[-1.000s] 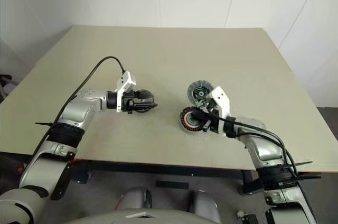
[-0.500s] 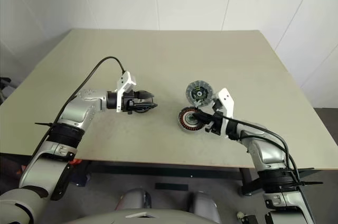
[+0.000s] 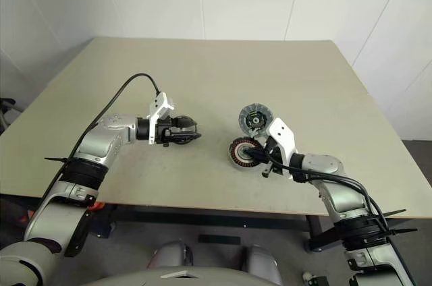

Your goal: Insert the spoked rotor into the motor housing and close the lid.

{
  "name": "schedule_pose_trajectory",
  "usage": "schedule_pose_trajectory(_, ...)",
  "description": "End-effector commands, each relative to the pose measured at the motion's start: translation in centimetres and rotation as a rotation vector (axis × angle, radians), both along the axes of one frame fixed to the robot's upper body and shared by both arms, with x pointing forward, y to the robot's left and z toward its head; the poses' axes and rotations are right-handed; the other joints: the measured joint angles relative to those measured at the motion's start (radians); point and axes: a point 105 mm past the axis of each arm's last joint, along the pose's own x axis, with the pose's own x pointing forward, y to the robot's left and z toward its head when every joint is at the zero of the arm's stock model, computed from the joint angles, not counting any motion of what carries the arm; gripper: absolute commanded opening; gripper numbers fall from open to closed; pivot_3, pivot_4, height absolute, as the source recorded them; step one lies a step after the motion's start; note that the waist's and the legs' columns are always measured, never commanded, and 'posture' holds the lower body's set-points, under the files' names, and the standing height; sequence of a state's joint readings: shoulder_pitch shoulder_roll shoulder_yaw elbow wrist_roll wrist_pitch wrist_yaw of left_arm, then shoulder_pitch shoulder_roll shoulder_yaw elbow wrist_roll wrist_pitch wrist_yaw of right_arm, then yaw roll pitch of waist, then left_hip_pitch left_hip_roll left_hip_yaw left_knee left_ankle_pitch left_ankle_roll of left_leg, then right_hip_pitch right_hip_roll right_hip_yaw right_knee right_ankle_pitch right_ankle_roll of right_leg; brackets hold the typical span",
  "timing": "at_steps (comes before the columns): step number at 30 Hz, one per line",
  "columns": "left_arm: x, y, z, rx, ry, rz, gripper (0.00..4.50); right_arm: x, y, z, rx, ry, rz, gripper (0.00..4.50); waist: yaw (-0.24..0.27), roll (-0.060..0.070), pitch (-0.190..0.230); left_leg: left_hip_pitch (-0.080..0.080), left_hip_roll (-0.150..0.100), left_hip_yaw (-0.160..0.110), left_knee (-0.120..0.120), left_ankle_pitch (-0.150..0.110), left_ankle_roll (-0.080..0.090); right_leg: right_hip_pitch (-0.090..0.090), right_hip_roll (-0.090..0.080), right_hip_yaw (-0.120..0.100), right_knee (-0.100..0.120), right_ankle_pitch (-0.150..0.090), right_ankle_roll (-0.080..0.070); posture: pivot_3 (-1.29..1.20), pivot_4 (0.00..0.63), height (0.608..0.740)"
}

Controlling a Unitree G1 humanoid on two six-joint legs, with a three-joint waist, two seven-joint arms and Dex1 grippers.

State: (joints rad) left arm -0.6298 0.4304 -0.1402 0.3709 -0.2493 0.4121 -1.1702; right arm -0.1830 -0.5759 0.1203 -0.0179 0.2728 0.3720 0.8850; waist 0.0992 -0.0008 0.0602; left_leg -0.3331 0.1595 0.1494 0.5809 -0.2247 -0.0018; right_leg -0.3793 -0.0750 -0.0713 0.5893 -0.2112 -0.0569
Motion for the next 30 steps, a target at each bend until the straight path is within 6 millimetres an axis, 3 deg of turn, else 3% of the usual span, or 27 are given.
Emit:
schedule_pose_trajectory(1, 0.1, -0.1, 1.3, -0.011, -0.052, -0.019, 2.76, 0.4, 0.1, 0.4, 0.072, 0.025, -0.038, 0.03, 0.0, 0.0, 0.0, 0.0, 0.0, 0.0, 0.0, 0.0, 0.0, 0.0, 0.0, 0.0, 0.0, 0.0, 0.0, 0.0, 0.0, 0.74)
schedule_pose_trajectory(4, 0.1, -0.3, 1.4, -0.013, -0.051, -0.024, 2.76, 0.9, 1.2, 4.0, 0.276, 0.013, -0.03, 0.03, -0.003, 0.001, 0.001, -0.001, 0.0, 0.0, 0.0, 0.0, 0.0, -0.001, 0.0, 0.0, 0.001, 0.0, -0.001, 0.0, 0.0, 0.74)
schedule_pose_trajectory(6, 0.1, -0.4, 1.4, -0.014, -0.051, -0.026, 2.76, 0.6, 1.6, 4.3, 0.282, 0.026, -0.01, 0.03, -0.003, 0.002, 0.001, -0.003, 0.0, 0.0, 0.0, 0.001, 0.0, -0.004, 0.0, 0.0, 0.001, 0.004, -0.007, 0.0, 0.0, 0.74)
schedule_pose_trajectory(12, 0.1, -0.5, 1.4, -0.015, -0.051, -0.03, 2.76, -0.4, 1.2, -0.1, 0.045, 0.066, 0.012, 0.03, 0.001, 0.002, 0.001, -0.009, 0.0, 0.0, 0.0, 0.003, 0.001, -0.009, 0.0, -0.001, 0.001, 0.005, -0.008, 0.0, 0.0, 0.74)
schedule_pose_trajectory(17, 0.1, -0.3, 1.4, -0.014, -0.053, -0.025, 2.76, -0.5, 0.2, -2.5, -0.079, 0.055, -0.001, 0.03, -0.001, 0.001, 0.0, -0.009, 0.0, 0.0, 0.0, 0.002, 0.0, -0.008, 0.0, -0.001, 0.001, 0.005, -0.008, 0.0, 0.0, 0.74)
schedule_pose_trajectory(19, 0.2, -0.3, 1.4, -0.014, -0.053, -0.023, 2.76, -0.2, 0.3, -2.0, -0.041, 0.047, -0.013, 0.03, -0.001, 0.001, 0.0, -0.005, 0.0, 0.0, 0.0, 0.001, -0.001, -0.005, 0.0, -0.001, 0.0, 0.004, -0.008, 0.0, 0.0, 0.74)
schedule_pose_trajectory(22, 0.2, -0.3, 1.4, -0.013, -0.052, -0.023, 2.76, 0.3, 1.3, 1.2, 0.147, 0.031, -0.022, 0.03, 0.001, 0.001, 0.0, 0.0, 0.0, 0.0, 0.0, 0.0, -0.001, 0.0, 0.0, -0.001, 0.0, 0.0, 0.0, 0.0, 0.0, 0.74)
schedule_pose_trajectory(27, 0.2, -0.5, 1.5, -0.013, -0.052, -0.027, 2.76, 1.4, 1.7, 5.0, 0.364, 0.033, -0.06, 0.03, -0.001, 0.002, 0.001, -0.002, 0.001, 0.0, 0.0, 0.001, -0.001, -0.001, 0.0, -0.001, 0.001, 0.004, -0.008, 0.0, 0.0, 0.74)
schedule_pose_trajectory(30, 0.2, -0.6, 1.5, -0.015, -0.052, -0.03, 2.76, 1.6, 1.6, 3.9, 0.283, 0.029, -0.064, 0.03, -0.002, 0.001, 0.001, -0.005, 0.001, 0.0, 0.0, 0.003, 0.001, -0.005, 0.0, -0.001, 0.002, 0.005, -0.008, 0.0, 0.0, 0.74)
